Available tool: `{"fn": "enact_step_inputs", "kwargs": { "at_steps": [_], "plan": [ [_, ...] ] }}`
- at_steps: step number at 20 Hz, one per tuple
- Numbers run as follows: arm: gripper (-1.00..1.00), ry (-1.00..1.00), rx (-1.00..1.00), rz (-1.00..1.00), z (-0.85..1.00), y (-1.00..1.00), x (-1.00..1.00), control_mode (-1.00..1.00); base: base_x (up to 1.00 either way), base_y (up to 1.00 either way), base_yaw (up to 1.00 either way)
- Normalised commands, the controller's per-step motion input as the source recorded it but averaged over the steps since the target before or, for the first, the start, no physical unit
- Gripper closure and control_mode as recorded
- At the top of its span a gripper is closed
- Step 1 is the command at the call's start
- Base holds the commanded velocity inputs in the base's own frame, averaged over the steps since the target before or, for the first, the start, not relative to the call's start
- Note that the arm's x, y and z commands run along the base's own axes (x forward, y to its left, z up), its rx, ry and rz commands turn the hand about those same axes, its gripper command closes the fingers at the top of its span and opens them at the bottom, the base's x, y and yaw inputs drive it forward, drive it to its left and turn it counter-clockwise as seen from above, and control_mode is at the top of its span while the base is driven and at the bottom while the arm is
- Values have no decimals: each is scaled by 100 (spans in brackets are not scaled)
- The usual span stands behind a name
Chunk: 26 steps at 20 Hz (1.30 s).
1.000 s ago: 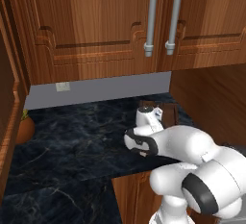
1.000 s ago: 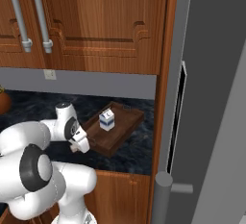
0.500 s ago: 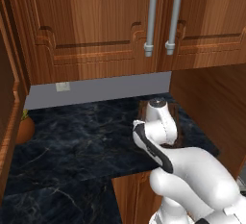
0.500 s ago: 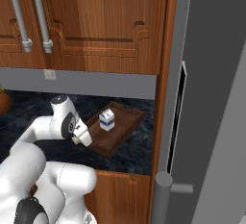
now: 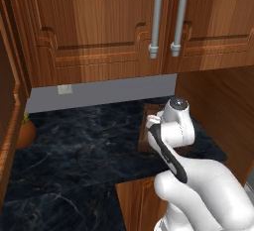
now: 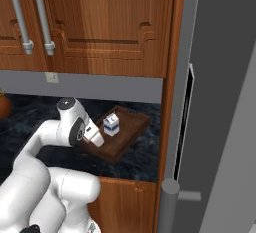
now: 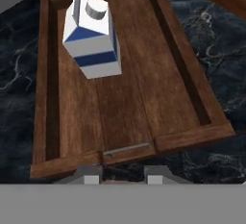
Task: Take out the milk from the fridge and place it on the tray on the counter. Then take the sugar cube near the tray and place it in the tray.
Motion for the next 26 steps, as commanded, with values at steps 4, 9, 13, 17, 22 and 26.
{"fn": "enact_step_inputs", "kwargs": {
  "at_steps": [4,9,13,17,22,26],
  "plan": [
    [100,0,0,0,0,0,52,-100,0,0,0],
    [100,0,0,0,-10,0,30,-100,0,0,0],
    [100,0,-2,0,-25,0,28,-100,0,0,0],
    [100,0,-3,0,-29,0,10,-100,0,0,0],
    [100,0,0,0,-28,0,8,-100,0,0,0],
    [100,0,0,0,-25,0,14,-100,0,0,0]
  ]
}}
